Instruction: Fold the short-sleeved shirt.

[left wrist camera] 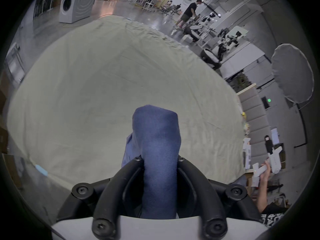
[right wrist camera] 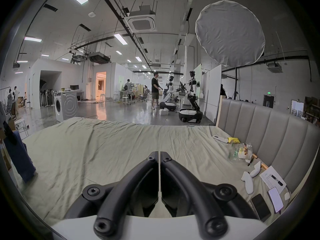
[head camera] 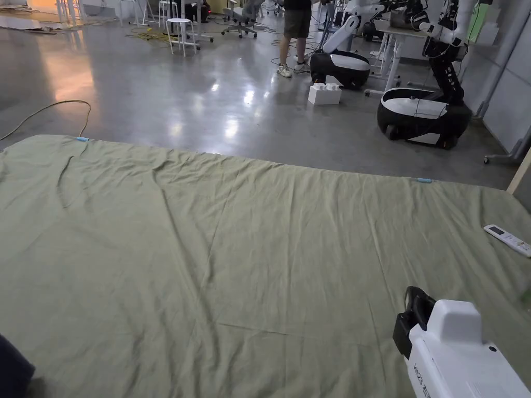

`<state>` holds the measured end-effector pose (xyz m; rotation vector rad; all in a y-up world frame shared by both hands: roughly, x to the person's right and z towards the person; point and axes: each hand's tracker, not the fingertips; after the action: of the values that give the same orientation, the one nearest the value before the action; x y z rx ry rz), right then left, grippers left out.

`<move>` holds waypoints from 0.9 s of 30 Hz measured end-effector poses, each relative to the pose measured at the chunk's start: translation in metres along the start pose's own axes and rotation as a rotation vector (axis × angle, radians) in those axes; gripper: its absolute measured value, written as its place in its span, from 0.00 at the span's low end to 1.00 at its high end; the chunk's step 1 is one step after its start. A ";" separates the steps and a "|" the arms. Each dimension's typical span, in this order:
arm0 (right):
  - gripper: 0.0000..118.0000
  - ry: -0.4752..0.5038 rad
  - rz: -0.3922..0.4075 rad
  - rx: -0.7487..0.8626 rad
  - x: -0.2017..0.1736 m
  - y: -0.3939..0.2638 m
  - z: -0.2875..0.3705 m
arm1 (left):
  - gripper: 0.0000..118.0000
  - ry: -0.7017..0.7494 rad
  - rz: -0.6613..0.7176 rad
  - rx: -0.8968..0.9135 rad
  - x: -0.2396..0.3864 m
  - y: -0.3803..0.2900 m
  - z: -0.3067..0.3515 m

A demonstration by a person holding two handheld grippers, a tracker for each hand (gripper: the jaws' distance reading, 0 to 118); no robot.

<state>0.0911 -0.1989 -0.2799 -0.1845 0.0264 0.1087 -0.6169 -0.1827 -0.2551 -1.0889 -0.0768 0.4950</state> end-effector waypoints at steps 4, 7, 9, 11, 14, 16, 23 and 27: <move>0.02 0.007 -0.019 -0.016 -0.003 -0.001 0.003 | 0.19 0.137 -0.006 -0.043 -0.051 0.020 -0.008; 0.02 0.005 0.010 0.002 -0.007 0.000 0.005 | 0.19 0.195 0.027 -0.012 -0.074 0.022 -0.017; 0.02 0.014 -0.007 -0.016 -0.008 0.000 0.004 | 0.19 0.201 0.042 0.001 -0.085 0.023 -0.023; 0.02 0.011 0.006 -0.012 -0.009 -0.001 0.004 | 0.19 0.231 0.045 0.011 -0.061 0.003 -0.024; 0.02 0.015 0.001 -0.022 -0.009 -0.003 0.003 | 0.20 0.272 0.051 0.022 -0.055 -0.004 -0.028; 0.02 0.015 -0.003 -0.033 -0.010 -0.005 0.002 | 0.20 0.284 0.063 0.030 -0.053 -0.008 -0.030; 0.02 0.031 0.002 -0.041 -0.012 -0.007 0.001 | 0.57 0.454 0.010 0.048 -0.049 -0.013 -0.028; 0.02 0.039 0.003 -0.045 -0.013 -0.009 -0.001 | 0.57 0.565 -0.011 0.067 -0.050 -0.004 -0.020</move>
<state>0.0796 -0.2088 -0.2785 -0.2312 0.0628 0.1089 -0.6542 -0.2218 -0.2524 -1.1266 0.4263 0.1653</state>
